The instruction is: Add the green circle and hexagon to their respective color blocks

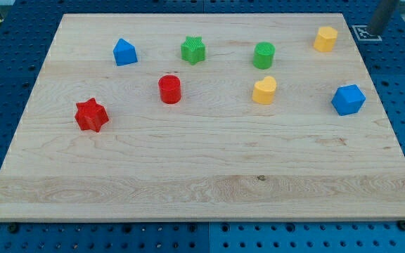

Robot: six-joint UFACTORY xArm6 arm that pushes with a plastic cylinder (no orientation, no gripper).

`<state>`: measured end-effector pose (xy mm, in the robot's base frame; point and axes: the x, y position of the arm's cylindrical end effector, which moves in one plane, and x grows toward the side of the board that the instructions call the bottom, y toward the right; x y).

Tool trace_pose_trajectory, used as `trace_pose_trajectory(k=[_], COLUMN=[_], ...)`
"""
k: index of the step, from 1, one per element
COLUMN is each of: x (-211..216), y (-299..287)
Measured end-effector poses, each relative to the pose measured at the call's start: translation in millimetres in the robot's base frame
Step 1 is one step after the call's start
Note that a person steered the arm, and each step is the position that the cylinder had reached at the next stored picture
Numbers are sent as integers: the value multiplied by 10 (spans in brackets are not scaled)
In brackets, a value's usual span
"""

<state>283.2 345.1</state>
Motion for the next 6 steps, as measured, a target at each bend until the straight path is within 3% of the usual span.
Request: trace_pose_trajectory(k=[1,3,6], x=[480,640,563], y=[-29,-564,-2208])
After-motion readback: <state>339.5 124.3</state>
